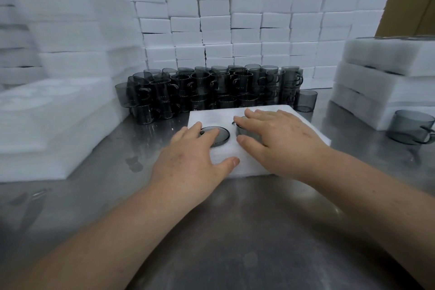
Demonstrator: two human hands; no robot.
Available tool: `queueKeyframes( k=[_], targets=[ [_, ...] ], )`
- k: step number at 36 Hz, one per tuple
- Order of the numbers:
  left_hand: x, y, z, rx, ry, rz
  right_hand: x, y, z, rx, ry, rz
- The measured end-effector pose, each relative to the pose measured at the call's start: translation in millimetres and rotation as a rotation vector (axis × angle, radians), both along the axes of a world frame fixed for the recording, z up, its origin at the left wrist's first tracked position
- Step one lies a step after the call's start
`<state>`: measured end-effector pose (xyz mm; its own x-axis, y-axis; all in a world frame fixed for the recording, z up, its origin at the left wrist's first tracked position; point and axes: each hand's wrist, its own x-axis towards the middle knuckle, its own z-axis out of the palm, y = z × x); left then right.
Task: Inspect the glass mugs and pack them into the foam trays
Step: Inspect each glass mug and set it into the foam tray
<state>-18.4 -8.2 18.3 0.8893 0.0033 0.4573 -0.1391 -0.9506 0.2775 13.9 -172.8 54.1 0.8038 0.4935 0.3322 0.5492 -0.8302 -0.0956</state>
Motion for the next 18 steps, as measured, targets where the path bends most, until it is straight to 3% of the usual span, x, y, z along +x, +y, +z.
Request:
queueKeyframes(
  k=[18],
  targets=[
    [-1.4,-0.4,2.9,0.037,0.048,0.008,-4.7,-2.3,3.6,-0.142,0.084,0.026]
  ],
)
